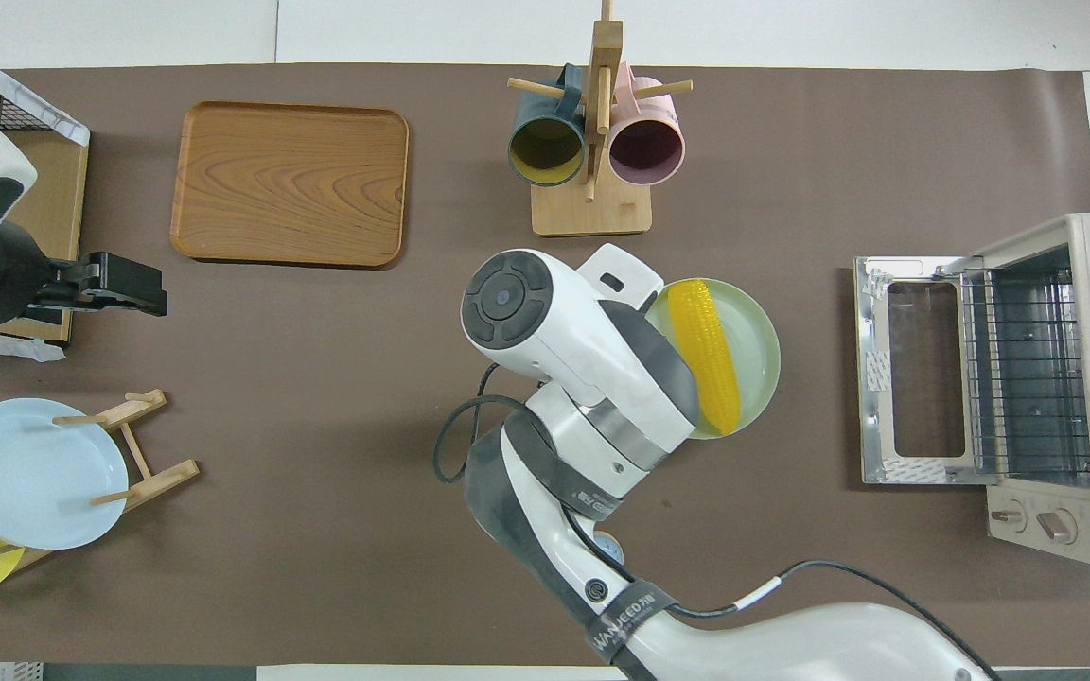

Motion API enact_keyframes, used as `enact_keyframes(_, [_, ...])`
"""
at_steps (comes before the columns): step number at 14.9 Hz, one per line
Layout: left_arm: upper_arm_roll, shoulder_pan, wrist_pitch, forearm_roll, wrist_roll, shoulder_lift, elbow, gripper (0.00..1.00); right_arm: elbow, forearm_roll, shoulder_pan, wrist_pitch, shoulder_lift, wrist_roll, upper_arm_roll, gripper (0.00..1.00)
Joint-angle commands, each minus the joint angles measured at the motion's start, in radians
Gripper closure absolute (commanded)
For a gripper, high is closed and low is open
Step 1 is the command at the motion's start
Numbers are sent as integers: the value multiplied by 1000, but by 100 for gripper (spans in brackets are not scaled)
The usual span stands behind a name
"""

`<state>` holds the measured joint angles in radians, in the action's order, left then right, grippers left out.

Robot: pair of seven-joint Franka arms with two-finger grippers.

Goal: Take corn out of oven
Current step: 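Pull the green plate with corn out of the oven with the right gripper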

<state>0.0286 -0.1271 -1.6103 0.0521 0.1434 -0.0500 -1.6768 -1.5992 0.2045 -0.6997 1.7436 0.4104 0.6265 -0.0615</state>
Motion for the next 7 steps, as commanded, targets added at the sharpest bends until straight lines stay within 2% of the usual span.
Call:
enact_keyframes(1, [-9,-34,-19,8,1,-28,-49,0,58,-25,-3,-1,48,24,-3,100])
enact_keyframes(3, [-9,-48,-26,8,-2,-25,-57,0,50,-27,-7,16,47,36,11,100])
enact_keyframes(7, [-7,-91,-52,9,-4,-2,-58,0,-33,-45,-30,169,50,91,66,100])
